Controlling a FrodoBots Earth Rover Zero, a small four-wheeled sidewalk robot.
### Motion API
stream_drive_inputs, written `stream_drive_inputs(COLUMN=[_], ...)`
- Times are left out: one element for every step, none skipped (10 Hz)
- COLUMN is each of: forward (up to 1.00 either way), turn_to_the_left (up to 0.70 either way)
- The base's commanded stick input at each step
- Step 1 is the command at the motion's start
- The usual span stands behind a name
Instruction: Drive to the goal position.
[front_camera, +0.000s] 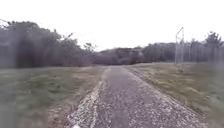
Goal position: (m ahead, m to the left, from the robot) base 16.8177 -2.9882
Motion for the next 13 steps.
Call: stream_drive_inputs(forward=[0.45, 0.45, 0.45, 0.45, 0.45, 0.45, 0.45, 0.45, 0.45, 0.45, 0.45, 0.45, 0.45], turn_to_the_left=[0.0, 0.0, 0.0, 0.0, 0.0, 0.0, 0.0, 0.0, 0.0, 0.0, 0.0, 0.0, 0.0])
